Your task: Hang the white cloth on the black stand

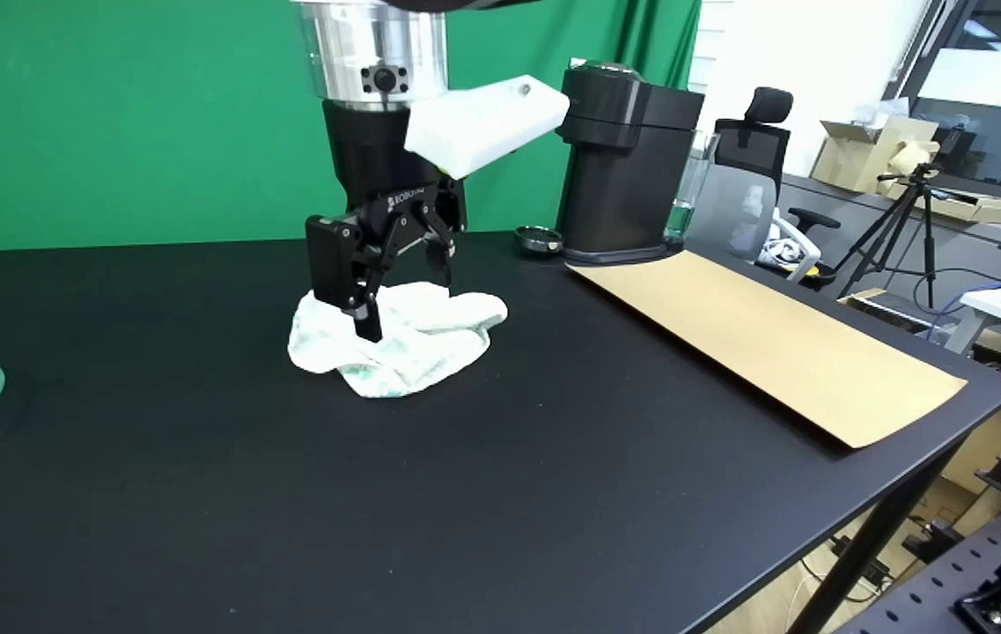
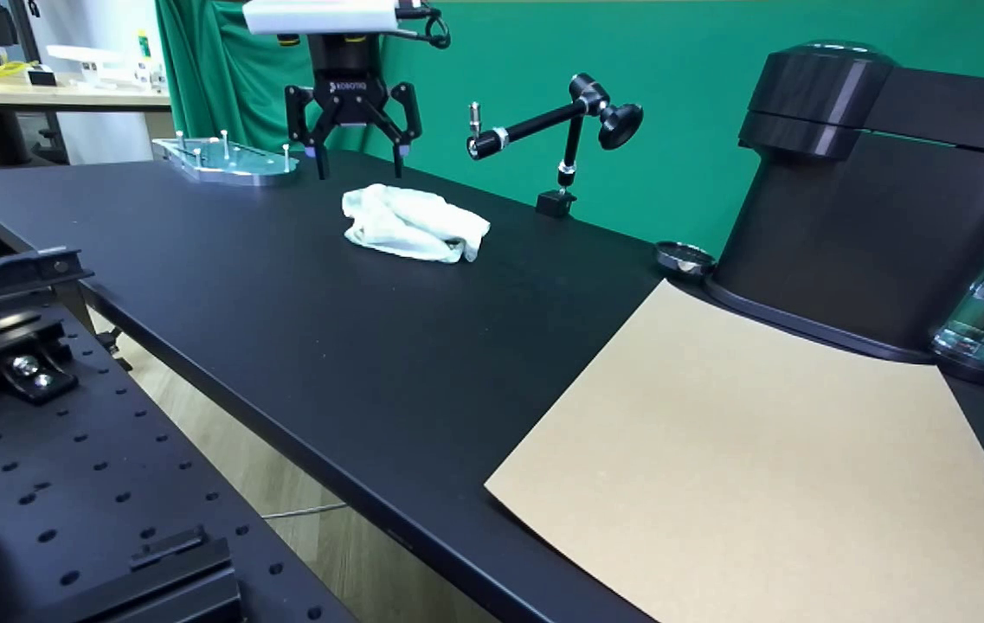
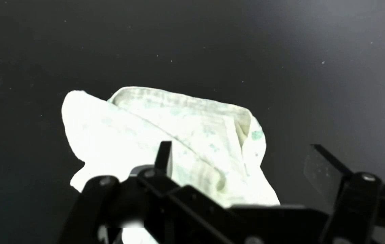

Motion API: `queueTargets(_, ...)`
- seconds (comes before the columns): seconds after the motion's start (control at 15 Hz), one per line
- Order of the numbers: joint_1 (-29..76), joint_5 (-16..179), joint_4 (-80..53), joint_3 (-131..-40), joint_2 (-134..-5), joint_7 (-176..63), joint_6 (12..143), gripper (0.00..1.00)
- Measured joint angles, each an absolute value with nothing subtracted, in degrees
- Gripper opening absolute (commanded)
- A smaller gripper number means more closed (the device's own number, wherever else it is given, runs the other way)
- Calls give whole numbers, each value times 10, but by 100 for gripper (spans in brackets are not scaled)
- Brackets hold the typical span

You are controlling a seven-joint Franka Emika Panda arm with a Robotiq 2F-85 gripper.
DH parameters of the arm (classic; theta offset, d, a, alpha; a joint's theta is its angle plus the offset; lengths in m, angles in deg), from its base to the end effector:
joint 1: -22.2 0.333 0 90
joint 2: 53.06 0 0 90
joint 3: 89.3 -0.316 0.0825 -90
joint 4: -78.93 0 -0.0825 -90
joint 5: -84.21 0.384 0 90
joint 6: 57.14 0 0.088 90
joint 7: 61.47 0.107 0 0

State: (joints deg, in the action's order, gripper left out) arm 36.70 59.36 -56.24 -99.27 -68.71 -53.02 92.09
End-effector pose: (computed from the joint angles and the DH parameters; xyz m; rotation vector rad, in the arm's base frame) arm 0.4576 0.2206 0.2122 2.8182 0.9490 0.0503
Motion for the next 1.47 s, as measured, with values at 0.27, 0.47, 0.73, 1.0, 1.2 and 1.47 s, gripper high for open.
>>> queueTargets(0.27,372,588,-536,-978,-725,-559,939,100)
queueTargets(0.47,372,591,-514,-969,-750,-581,943,66)
queueTargets(0.73,372,604,-491,-963,-773,-601,943,38)
queueTargets(1.0,372,614,-479,-962,-779,-611,943,10)
queueTargets(1.2,372,617,-473,-962,-778,-614,943,0)
queueTargets(1.47,381,609,-467,-953,-756,-612,942,1)
